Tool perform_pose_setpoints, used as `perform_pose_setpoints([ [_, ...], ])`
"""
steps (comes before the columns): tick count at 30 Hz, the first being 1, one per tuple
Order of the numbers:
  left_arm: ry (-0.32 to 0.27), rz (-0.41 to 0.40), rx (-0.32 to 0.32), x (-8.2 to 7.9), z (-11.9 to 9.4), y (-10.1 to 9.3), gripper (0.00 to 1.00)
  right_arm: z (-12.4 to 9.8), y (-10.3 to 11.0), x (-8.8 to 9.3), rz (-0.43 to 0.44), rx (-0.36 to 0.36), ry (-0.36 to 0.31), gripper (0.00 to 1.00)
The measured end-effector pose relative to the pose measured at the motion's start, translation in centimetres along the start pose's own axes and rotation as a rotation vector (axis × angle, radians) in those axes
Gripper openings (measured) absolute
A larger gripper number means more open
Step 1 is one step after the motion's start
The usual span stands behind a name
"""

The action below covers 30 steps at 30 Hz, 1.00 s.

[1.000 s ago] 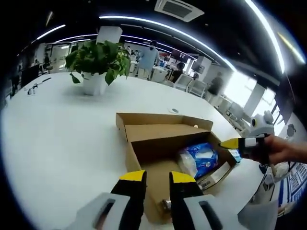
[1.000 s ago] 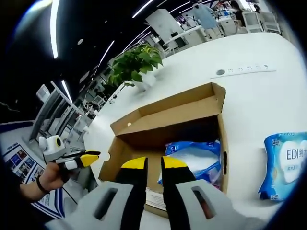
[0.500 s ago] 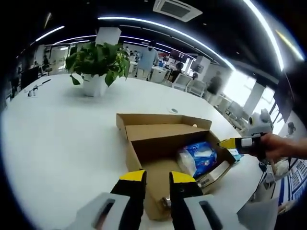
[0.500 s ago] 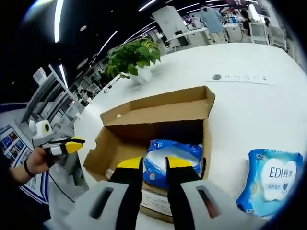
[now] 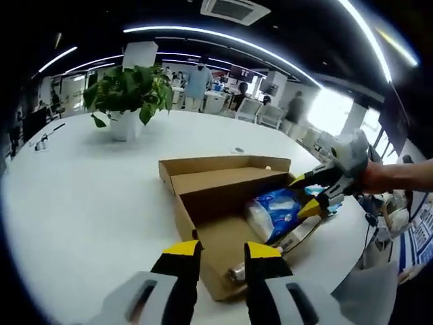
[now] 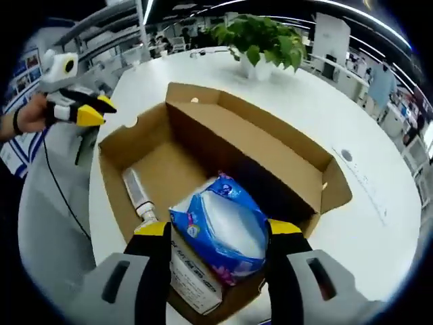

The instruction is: Operate the shoe box by opening the lid, removing the specified soft item, and placing it in the target area until the item is outside and the box remains undamaged.

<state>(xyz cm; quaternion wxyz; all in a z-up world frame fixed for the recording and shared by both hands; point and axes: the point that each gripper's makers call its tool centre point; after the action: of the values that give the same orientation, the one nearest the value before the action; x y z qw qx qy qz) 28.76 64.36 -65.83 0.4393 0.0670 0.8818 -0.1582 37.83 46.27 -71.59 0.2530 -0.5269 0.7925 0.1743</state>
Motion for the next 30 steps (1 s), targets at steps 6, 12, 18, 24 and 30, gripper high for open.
perform_pose_setpoints([
  [6,0.015,0.036,0.026,0.6,-0.4,-0.3,0.32,1.5,-0.4,-0.4,-0.068,-0.022,0.043,0.6],
  [12,0.042,0.078,0.062,1.3,-0.5,-0.6,0.39,2.9,-0.4,0.1,-0.149,-0.06,0.117,0.61],
  [18,0.059,0.123,0.081,2.2,-0.8,-0.7,0.45,4.0,-0.2,0.8,-0.245,-0.074,0.202,0.59],
  [24,0.092,0.195,0.092,3.3,-0.9,-1.3,0.48,5.0,0.0,1.0,-0.345,-0.116,0.27,0.62],
  [30,0.088,0.206,0.112,3.3,-0.7,-1.9,0.49,6.4,0.1,2.3,-0.468,-0.129,0.36,0.61],
])
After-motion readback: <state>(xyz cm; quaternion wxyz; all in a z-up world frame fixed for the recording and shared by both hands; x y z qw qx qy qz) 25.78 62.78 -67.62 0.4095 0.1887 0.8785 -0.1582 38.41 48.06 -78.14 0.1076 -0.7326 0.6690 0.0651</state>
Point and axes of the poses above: the point that each gripper's makers call its tool centre point, and the gripper's own axes: z roughly forward along the fingers, y roughly to its left, x roughly out of its underside, and after that the axes turned 2 degrees about z, right-handed
